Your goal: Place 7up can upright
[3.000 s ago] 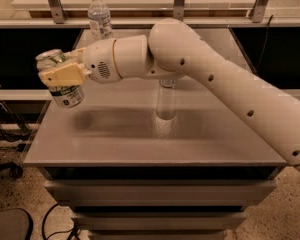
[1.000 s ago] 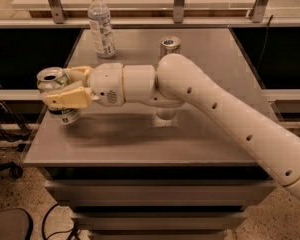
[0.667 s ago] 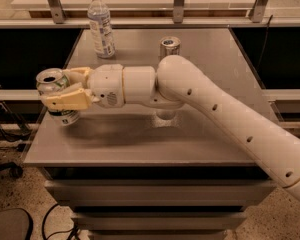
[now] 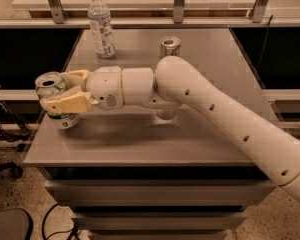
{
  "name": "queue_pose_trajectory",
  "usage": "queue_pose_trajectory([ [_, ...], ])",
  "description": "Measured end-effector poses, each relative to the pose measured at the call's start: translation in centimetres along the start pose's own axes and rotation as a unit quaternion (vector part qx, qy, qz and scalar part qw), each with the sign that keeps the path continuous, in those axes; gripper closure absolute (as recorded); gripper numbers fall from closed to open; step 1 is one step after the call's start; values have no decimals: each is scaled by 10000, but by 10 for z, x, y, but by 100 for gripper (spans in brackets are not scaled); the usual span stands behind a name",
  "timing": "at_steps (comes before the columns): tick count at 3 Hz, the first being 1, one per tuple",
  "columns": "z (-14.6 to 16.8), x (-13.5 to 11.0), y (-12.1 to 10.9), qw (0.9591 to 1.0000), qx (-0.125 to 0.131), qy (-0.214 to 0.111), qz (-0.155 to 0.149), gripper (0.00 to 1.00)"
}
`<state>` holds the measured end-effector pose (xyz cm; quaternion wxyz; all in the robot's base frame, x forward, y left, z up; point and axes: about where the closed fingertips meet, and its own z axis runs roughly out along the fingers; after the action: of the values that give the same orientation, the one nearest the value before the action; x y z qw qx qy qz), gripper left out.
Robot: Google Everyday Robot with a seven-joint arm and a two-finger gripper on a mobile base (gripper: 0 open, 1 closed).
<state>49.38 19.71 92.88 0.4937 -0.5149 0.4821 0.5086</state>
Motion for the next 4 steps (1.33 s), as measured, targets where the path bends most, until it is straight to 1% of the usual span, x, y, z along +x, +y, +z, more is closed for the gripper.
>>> queue_pose_trajectory([
  [1, 1, 2, 2, 10000, -55, 13, -12, 13],
  [2, 2, 2, 3, 9999, -95, 79, -30, 0],
  [3, 1, -7, -2, 9998, -118, 173, -77, 0],
  [4, -1, -17, -9, 9997, -99, 212, -54, 0],
])
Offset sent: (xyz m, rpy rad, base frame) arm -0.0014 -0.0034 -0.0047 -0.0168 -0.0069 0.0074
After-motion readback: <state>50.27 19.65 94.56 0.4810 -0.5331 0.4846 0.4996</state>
